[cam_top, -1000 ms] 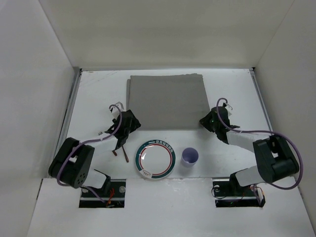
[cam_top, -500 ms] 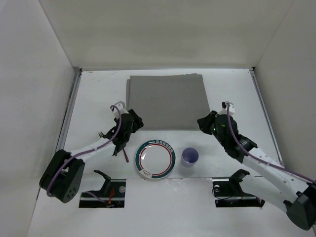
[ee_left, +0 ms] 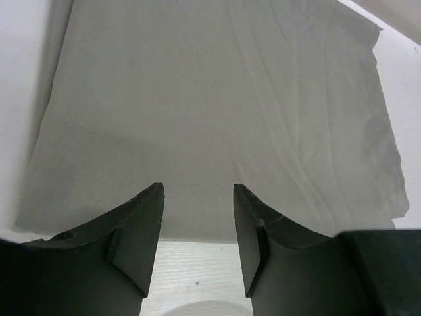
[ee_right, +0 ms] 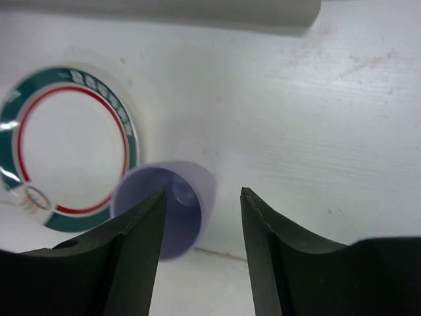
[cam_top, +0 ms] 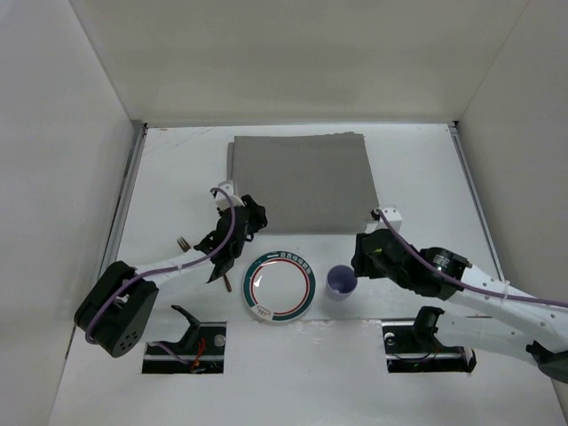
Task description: Set the dinner table for one person
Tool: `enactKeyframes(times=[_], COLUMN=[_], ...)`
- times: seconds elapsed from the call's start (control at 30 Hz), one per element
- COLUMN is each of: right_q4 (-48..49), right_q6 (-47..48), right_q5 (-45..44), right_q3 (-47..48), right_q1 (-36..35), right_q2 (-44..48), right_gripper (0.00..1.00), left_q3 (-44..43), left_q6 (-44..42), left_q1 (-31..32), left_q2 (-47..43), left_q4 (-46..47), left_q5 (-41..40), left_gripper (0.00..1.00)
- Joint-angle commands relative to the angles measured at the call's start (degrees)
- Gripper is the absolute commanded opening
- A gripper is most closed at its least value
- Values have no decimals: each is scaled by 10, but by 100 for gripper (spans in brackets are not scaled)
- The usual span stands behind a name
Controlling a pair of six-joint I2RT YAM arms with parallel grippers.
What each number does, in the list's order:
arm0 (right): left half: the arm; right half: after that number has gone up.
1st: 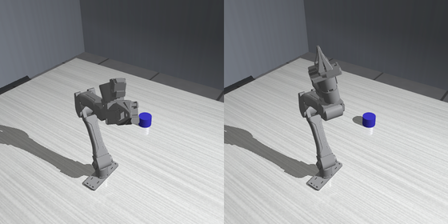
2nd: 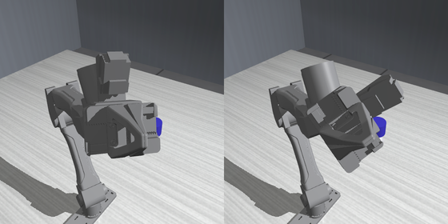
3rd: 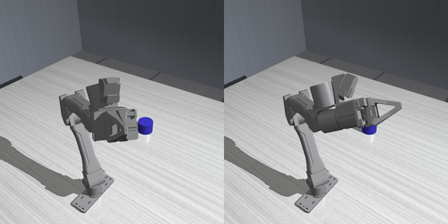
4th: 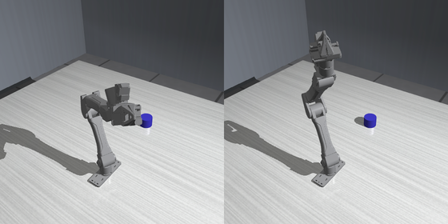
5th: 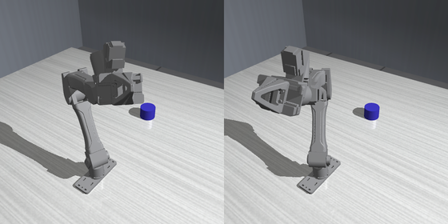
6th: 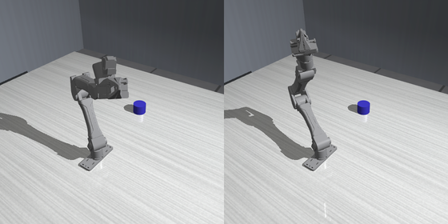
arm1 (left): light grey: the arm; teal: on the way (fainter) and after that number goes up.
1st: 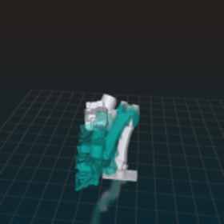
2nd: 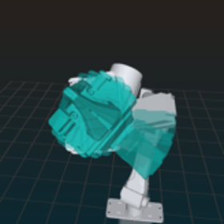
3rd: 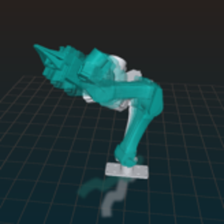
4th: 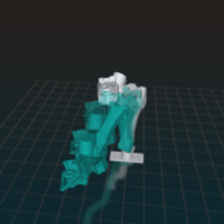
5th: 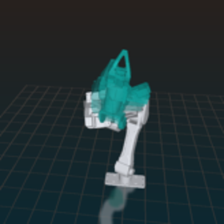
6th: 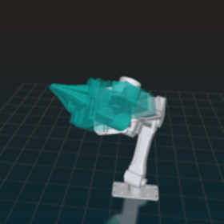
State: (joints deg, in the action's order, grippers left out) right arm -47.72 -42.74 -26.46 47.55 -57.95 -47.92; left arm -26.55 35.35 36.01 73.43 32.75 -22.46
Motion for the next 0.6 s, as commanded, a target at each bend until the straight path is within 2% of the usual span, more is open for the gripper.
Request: enactKeyframes(times=[0.0, 0.2, 0.4, 0.57], right_q4=[-65, -38, 31, 57], right_q6=[-8, -16, -2, 13], right_q5=[14, 36, 67, 83], right_q3=[21, 3, -39, -44], right_q1=[-19, -38, -22, 10], right_q2=[-21, -58, -81, -86], right_gripper=[55, 49, 31, 7], left_q3=[18, 33, 34, 37], left_q6=[-13, -6, -4, -2], left_q1=[-2, -13, -12, -10], left_q2=[-6, -13, -9, -14], left_q4=[50, 61, 61, 61], left_q5=[-19, -15, -14, -15], left_gripper=[44, 48, 49, 49])
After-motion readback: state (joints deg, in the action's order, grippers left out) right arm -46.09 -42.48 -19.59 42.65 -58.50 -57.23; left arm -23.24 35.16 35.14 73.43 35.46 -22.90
